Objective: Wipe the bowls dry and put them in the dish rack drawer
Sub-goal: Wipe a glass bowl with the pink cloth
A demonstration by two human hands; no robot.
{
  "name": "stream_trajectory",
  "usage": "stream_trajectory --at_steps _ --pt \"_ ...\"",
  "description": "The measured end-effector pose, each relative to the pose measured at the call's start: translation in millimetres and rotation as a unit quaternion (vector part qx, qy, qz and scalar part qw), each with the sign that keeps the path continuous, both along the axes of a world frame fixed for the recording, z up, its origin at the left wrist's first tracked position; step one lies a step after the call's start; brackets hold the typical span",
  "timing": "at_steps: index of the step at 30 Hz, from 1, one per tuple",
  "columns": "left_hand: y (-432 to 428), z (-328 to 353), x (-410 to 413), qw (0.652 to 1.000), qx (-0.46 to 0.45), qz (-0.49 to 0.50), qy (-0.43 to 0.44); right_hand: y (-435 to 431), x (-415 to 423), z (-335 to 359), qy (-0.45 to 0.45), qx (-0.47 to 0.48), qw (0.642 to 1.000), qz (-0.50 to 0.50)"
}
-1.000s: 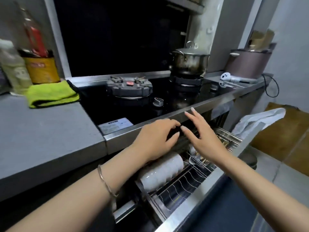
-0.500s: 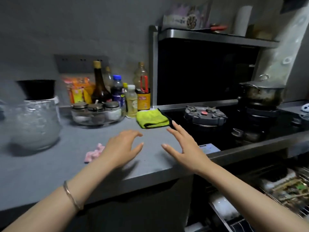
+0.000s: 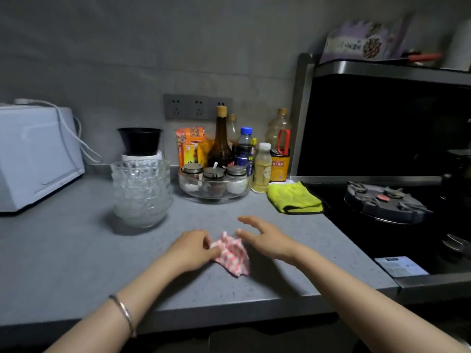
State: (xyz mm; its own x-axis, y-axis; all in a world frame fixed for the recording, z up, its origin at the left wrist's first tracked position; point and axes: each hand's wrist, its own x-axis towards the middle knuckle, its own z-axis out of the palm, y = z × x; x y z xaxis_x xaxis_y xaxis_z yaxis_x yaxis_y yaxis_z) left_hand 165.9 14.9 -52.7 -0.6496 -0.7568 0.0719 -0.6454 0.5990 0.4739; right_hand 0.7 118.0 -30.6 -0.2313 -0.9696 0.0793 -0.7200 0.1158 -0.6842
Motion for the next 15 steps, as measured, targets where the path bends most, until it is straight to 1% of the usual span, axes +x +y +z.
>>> stream_trajectory --at_steps 3,5,6,9,11,13,15 --pt "-1 4 -3 0.987 0.099 -0.068 0.103 -13 -2 4 -0.114 0.036 0.992 0.03" --pt "-1 15 0 0.972 0.126 -0.121 0.16 -18 -8 7 -0.184 0.061 0.979 0.061" --pt "-2 21 2 0.964 0.136 -0.133 0.186 -19 -12 8 -0.196 0.067 0.975 0.077" --pt "-3 39 10 0.944 0.172 -0.116 0.257 -20 -20 12 -0.224 0.035 0.968 0.103" --pt "-5 48 14 0.934 0.198 -0.099 0.282 -20 -20 18 -0.235 0.0 0.968 0.092" --pt "-6 55 19 0.921 0.226 -0.084 0.307 -20 -15 26 -0.236 -0.017 0.966 0.103" --pt "-7 62 23 0.916 0.229 -0.068 0.324 -22 -5 37 -0.278 -0.016 0.953 0.12"
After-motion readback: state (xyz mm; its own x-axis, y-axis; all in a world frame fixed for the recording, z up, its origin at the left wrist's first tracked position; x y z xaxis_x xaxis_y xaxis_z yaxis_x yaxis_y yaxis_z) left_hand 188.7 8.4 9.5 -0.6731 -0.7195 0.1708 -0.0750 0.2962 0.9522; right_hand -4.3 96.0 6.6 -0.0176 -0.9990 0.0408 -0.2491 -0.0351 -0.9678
